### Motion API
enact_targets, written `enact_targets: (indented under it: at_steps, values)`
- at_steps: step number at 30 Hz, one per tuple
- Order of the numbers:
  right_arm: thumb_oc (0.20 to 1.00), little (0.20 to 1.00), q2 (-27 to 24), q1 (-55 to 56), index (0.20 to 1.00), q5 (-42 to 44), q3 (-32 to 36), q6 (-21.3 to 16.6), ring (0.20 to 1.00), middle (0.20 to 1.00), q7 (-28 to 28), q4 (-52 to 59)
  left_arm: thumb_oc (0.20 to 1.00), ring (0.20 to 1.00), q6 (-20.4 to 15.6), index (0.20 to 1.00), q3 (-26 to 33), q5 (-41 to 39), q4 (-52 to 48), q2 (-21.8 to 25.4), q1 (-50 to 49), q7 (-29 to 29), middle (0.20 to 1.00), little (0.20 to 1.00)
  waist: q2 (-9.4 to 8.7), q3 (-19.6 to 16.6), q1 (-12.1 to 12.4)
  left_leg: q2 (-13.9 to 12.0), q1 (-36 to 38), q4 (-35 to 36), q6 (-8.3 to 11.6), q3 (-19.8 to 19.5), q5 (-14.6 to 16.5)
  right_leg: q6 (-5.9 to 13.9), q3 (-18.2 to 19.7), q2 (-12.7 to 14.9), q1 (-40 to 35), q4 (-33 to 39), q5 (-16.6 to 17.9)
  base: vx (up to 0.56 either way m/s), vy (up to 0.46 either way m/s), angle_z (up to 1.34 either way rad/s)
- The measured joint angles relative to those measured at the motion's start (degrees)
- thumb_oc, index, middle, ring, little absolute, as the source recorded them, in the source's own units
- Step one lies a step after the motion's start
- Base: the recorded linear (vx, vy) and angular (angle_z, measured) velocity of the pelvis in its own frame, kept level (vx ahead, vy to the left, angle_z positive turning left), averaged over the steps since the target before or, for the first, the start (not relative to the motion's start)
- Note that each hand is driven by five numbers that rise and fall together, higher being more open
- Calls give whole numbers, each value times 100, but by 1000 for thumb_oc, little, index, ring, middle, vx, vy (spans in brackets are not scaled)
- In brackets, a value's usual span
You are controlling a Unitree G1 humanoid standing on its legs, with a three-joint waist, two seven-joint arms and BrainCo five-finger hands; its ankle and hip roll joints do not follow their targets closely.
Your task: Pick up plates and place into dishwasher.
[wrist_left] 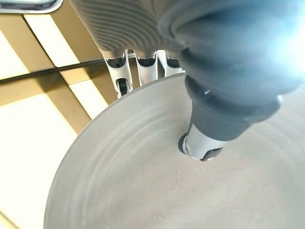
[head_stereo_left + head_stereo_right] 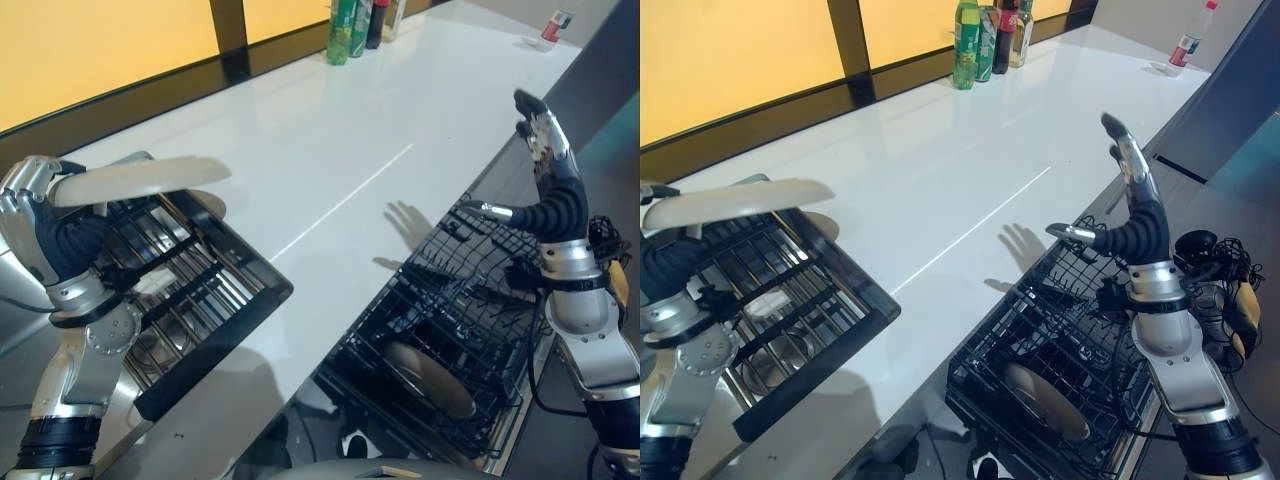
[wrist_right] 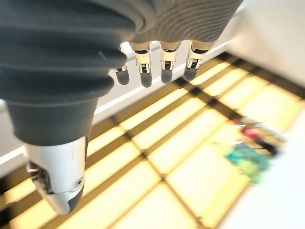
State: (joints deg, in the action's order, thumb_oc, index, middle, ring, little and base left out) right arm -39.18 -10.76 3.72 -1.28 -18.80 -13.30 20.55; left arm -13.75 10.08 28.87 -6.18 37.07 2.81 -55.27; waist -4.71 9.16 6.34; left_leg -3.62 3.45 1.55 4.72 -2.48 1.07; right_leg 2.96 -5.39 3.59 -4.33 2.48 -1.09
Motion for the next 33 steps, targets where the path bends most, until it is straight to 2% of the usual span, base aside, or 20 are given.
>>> enact_targets:
  at_steps: [4,11,17,22,24,29,33]
  values:
    - [1000,1000,-2,-700,1000,1,-431,3,1000,1000,318,215,200,200,191,200,-268,-185,-97,-111,426,143,200,200,153,-114,39,5,7,1,4,-63,-3,-1,-41,0,-64,42,0,-41,-13,7]
    - [1000,1000,33,-1299,1000,272,-1244,61,1000,1000,791,322,200,200,445,200,-704,-552,-295,-361,604,381,200,200,400,-397,94,11,92,25,6,-125,-4,-3,-135,-24,-208,118,1,-37,-45,6]
    - [1000,1000,281,-1778,1000,249,-2007,204,1000,1000,1127,364,200,200,557,200,-1350,-610,-411,-499,813,579,200,200,418,-535,111,40,94,36,5,-211,-23,6,-189,-7,-257,139,-4,-32,-34,7]
    - [1000,1000,398,-2186,1000,241,-2309,355,1000,1000,1208,366,200,200,564,200,-1514,-618,-456,-532,985,763,200,200,409,-542,160,58,88,58,2,-301,-39,11,-305,5,-307,183,-7,-31,-32,9]
    - [1000,1000,483,-2390,1000,234,-2405,435,1000,1000,1206,366,200,200,538,200,-1639,-628,-627,-565,1029,928,200,200,409,-542,229,64,85,63,3,-326,-40,11,-322,5,-324,201,-8,-28,-16,8]
    - [1000,1000,465,-2650,1000,-172,-2434,550,1000,1000,1088,360,200,200,172,200,-2115,-841,-1043,-569,1115,1526,200,200,403,-546,333,97,72,65,-1,-431,-46,27,-457,27,-380,224,-27,-21,6,12]
    - [1000,1000,390,-2649,1000,-266,-2415,579,1000,1000,972,351,200,200,-97,200,-2139,-1017,-1171,-547,1114,1818,200,200,403,-546,389,105,58,63,-4,-463,-50,28,-470,32,-383,223,-28,-4,3,1]
